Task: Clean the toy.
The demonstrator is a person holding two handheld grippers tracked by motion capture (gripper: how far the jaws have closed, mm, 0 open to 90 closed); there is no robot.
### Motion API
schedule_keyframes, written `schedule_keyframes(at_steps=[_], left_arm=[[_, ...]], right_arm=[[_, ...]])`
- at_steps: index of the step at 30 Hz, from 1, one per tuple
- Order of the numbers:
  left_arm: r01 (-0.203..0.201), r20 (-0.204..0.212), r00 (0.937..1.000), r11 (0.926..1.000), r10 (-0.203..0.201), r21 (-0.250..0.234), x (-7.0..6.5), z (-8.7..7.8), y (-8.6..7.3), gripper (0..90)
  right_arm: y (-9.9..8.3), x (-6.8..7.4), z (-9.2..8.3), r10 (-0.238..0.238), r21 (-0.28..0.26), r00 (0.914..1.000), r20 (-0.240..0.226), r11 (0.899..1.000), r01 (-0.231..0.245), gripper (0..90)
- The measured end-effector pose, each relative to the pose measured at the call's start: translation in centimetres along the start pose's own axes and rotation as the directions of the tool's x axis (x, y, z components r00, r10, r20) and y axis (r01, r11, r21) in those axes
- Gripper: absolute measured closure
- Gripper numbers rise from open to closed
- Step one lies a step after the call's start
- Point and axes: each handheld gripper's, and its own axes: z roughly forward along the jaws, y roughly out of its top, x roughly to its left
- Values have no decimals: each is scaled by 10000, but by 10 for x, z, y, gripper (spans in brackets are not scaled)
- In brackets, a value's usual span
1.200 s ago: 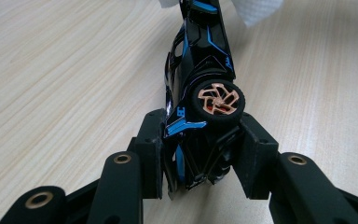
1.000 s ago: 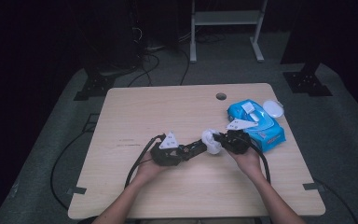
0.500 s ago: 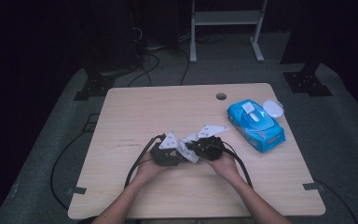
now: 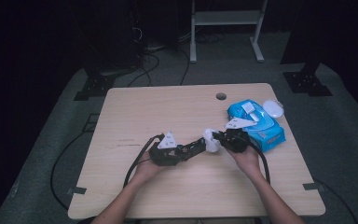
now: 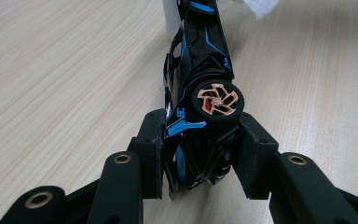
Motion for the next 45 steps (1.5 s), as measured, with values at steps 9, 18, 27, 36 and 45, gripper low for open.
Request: schedule_keyframes(at_steps=[9,18,27,36,45], left_arm=[[-185,-346,9992,9998,184,-11,-6,-3,24,415],[-73,-241,9997,9960,95,893,-1,27,55,383],[77,0,10000,9692,-79,2460,-5,59,76,437],[-232,68,9997,9546,222,2970,-3,66,83,586],[-1125,-100,9935,9906,1136,781,-17,15,76,589]], right_arm=[[-9,-4,-5,313,-109,9988,-376,9994,-317,842],[-15,-15,-21,538,-430,9976,-434,9975,-557,842],[-20,-25,-17,960,-427,9942,-493,9943,-981,841],[-22,-28,-12,1198,-348,9903,-707,9919,-1225,841],[-8,-20,-26,1112,-851,9781,-1756,9882,-1277,841]])
